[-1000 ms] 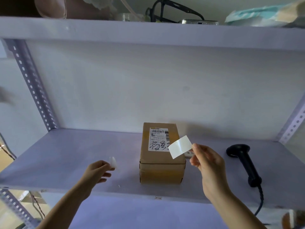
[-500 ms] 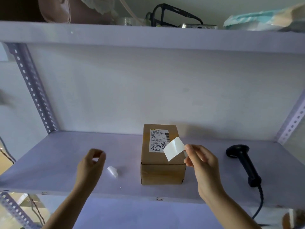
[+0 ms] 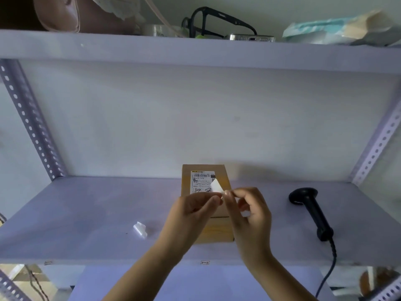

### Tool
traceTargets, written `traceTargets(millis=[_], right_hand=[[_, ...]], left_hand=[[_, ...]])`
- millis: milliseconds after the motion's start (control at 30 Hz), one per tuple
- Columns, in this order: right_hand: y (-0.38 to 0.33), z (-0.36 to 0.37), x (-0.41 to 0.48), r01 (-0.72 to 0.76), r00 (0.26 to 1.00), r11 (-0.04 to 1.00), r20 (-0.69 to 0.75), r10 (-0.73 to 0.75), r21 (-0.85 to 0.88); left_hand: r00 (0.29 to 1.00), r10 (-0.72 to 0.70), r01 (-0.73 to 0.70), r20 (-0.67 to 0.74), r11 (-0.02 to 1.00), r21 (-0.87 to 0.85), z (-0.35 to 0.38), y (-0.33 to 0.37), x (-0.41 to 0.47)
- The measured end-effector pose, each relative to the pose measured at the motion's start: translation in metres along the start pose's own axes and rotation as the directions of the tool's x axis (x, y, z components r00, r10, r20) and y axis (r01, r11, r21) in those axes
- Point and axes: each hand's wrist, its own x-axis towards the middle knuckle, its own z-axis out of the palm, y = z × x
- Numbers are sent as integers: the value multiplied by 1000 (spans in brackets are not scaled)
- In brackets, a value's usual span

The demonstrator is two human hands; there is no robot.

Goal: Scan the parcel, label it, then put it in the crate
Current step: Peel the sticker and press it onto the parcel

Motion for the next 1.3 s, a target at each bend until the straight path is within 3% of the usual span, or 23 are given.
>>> traceTargets(millis=[200,300,367,467,533,600,833,933,1100,1300], right_hand=[[10,-2,-3,115,992,988,70,-108,-99],[8,-6,-2,144,980,987,150,-133,-70],[9,-10,2,148,984,987,106,-141,-67],[13,-16,13,-92,996,995,-14,91,-40],[18,-16,18,-357,933,933,64,354,49],[22,-15,21,-497,864,862,155,479,101],[34,-1,47,-523,850,846,147,507,105],[49,18,67,-540,833,842,154,531,14],[78,44,74,-603,785,796,141,604,-50],[64,35,66,-617,771,786,169,613,-37]], left_hand=[[999,-32,25,-43,988,-152,11,-2,3],[991,-98,77,-89,975,-211,8,-11,10],[987,-127,102,-97,968,-228,5,-15,14],[978,-174,139,-113,954,-267,0,-18,18],[974,-188,147,-128,948,-281,-2,-20,21],[972,-192,148,-136,948,-282,-3,-22,23],[968,-168,134,-188,975,-179,-6,-33,52],[951,-198,173,-237,977,-124,-8,-43,82],[916,-355,314,-186,925,-214,-5,-64,105],[909,-385,321,-158,891,-322,-4,-66,95]])
